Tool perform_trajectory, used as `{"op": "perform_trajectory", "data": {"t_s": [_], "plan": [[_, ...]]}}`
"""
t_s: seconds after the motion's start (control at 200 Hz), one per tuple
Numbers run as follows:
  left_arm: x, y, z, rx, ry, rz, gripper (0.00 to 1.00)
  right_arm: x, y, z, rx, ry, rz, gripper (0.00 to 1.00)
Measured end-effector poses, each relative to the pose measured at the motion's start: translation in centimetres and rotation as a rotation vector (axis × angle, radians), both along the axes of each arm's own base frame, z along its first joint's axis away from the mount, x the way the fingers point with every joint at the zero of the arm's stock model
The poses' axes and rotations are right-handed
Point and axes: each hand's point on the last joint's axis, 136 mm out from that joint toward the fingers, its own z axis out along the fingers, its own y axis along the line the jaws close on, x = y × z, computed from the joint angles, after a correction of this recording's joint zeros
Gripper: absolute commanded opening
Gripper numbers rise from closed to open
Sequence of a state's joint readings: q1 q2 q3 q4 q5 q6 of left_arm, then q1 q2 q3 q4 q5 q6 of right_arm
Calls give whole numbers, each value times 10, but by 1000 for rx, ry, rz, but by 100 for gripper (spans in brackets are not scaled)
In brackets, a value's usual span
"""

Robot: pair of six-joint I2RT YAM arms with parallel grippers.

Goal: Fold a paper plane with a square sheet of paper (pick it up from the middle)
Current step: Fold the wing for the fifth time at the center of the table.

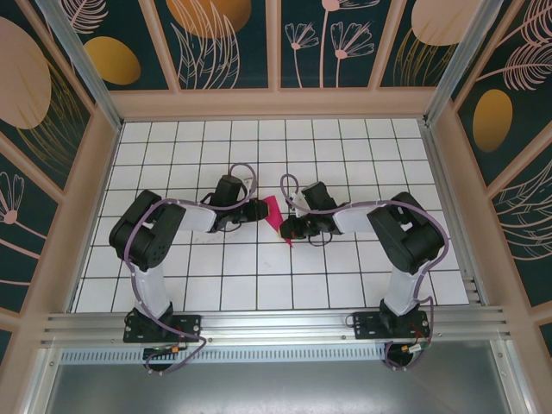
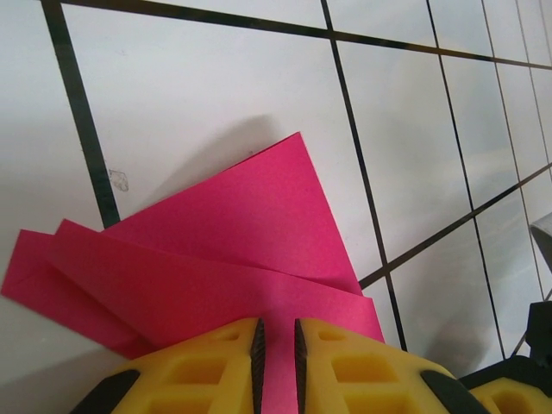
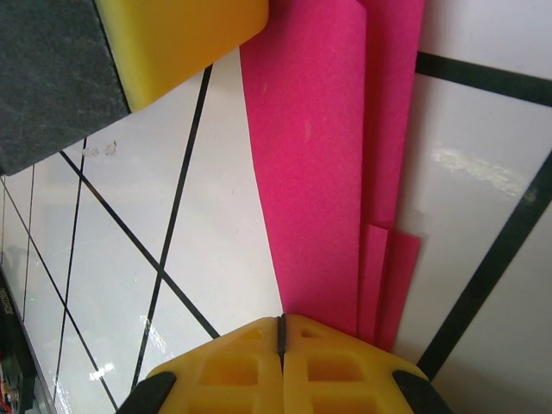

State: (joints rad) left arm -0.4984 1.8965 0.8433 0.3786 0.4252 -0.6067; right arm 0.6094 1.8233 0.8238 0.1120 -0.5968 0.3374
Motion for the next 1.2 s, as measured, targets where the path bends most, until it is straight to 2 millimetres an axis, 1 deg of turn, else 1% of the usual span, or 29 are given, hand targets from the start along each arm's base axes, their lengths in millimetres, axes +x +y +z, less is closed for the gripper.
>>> {"op": "perform_trajectory", "data": {"t_s": [0.265, 0.45, 0.615, 0.706, 0.976, 1.051, 1.201], "plan": [[4, 1, -5, 86, 32, 21, 21, 0, 0, -1, -8, -1, 9, 6], [8, 4, -7, 167, 24, 22, 21, 0, -1, -1, -9, -2, 7, 6], [11, 7, -7, 190, 9, 23, 20, 1, -1, -1, -8, -6, 6, 6], [17, 15, -7, 193, 7, 39, 21, 2, -1, -1, -7, -10, 5, 6], [46, 55, -7, 178, -7, 151, 20, 2, -1, -1, -8, -12, 3, 6], [50, 60, -6, 172, -15, 166, 21, 2, -1, -1, -8, -12, 3, 6], [53, 65, -4, 169, -21, 179, 23, 2, -1, -1, -5, -14, 3, 6]]}}
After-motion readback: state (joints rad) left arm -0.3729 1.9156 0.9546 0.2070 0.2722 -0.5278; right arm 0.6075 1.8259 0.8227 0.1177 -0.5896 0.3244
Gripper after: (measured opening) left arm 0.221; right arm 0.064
